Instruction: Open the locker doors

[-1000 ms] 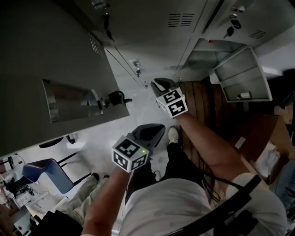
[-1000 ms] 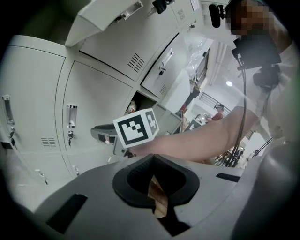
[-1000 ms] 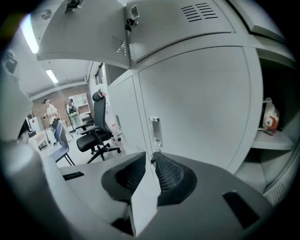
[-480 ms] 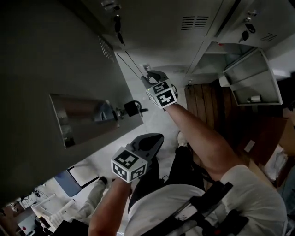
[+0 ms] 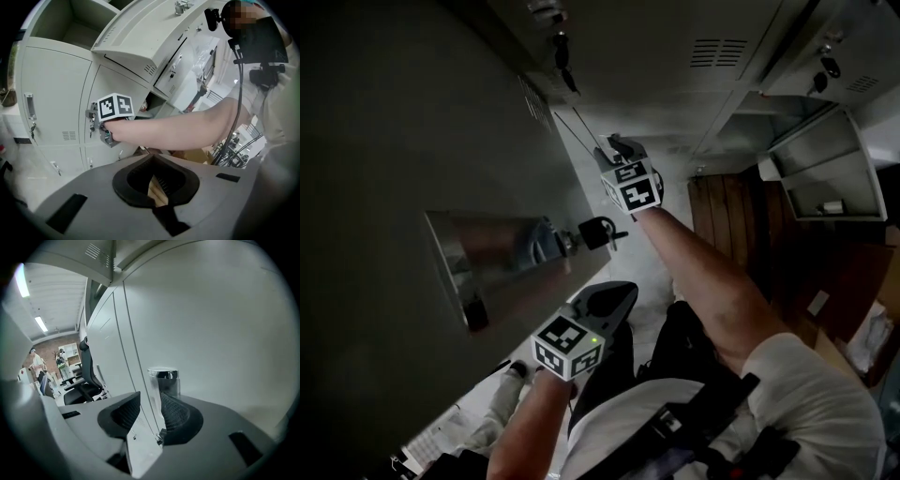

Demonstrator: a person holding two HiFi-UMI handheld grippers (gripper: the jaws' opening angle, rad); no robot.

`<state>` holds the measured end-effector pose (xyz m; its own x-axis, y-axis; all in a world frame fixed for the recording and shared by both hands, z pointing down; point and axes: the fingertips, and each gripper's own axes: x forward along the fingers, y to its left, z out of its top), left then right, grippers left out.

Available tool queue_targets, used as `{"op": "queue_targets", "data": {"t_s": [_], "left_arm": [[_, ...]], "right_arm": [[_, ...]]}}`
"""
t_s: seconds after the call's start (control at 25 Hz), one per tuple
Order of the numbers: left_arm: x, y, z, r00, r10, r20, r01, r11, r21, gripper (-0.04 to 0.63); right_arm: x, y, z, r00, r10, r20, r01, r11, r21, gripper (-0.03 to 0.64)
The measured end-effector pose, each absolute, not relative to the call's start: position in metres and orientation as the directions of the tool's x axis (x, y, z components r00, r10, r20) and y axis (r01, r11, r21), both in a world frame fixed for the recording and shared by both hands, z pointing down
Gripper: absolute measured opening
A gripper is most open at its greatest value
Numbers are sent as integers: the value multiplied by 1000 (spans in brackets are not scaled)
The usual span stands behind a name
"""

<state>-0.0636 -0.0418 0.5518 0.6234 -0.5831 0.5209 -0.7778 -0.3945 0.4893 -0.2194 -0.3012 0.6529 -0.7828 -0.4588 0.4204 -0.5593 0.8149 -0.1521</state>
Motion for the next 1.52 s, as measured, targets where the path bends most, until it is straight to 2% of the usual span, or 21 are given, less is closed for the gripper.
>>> {"op": "queue_targets", "data": {"t_s": [0.56, 0.88, 1.52], "left_arm": [[-67, -33, 563, 631, -576, 519, -769, -376, 518, 11], [-63, -34, 556, 655, -555, 513, -752, -413, 513, 11], [-52, -11, 555, 717, -478, 507, -697, -492, 522, 11]], "right_arm": [[-216, -296, 654, -730, -494, 473, -571, 821, -23, 97], [-198, -261, 656, -738, -489, 465, -570, 820, -41, 110], [-134, -200, 659, -666, -566, 486, -682, 726, -88, 112]]}}
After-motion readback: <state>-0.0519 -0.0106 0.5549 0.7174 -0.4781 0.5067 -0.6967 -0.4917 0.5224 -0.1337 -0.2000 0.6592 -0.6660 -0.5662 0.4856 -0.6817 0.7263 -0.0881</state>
